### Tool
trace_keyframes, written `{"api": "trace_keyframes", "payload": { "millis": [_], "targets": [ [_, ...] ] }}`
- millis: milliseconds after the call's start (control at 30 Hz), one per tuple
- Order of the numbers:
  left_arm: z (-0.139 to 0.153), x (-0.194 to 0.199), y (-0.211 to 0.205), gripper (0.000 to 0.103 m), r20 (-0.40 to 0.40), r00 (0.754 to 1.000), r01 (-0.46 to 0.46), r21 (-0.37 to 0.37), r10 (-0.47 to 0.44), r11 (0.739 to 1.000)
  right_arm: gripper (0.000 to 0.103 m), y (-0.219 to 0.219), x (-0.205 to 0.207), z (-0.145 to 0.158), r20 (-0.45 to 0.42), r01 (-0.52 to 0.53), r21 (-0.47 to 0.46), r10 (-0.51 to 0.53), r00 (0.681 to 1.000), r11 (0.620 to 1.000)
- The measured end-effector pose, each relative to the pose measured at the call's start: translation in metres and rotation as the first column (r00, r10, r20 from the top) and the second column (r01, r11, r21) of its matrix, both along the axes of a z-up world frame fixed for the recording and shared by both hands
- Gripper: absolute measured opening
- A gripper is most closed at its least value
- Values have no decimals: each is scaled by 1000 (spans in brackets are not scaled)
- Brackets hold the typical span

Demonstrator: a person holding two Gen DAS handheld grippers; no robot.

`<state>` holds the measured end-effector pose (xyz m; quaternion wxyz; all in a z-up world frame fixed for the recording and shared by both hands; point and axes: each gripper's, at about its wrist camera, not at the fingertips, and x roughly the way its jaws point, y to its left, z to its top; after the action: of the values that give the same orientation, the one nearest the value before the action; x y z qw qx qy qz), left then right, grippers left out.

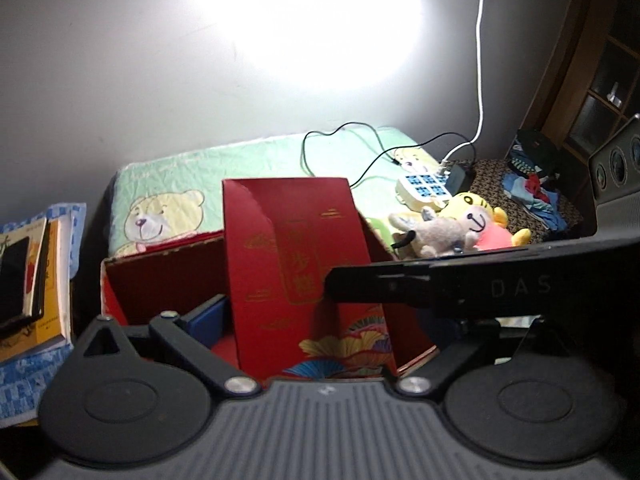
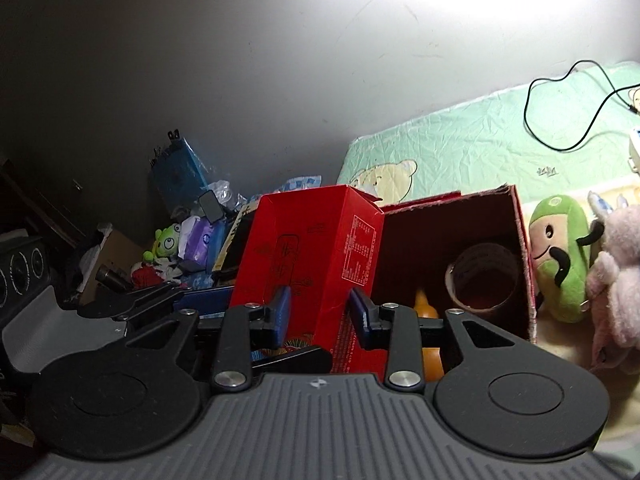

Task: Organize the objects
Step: 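Carry the gift box with the right gripper over into the red box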

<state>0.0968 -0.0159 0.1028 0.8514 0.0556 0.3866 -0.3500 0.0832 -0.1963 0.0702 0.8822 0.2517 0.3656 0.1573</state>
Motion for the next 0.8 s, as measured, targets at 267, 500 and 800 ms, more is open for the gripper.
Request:
{"api": "trace_keyframes", "payload": {
  "millis": [267, 500, 800],
  "targets": [
    [-60, 23, 0, 96, -128, 987, -84, 121, 99, 989, 36, 11, 36, -46, -132, -54, 18, 56, 990, 998],
    [-89, 45, -3, 96, -214, 965, -117, 166, 151, 979, 36, 11, 60, -68, -189, -71, 36, 77, 979, 997],
    [-111, 67, -12, 95, -265, 945, -132, 232, 193, 964, 35, 9, 77, -90, -246, -63, 28, 69, 967, 998]
  ]
}}
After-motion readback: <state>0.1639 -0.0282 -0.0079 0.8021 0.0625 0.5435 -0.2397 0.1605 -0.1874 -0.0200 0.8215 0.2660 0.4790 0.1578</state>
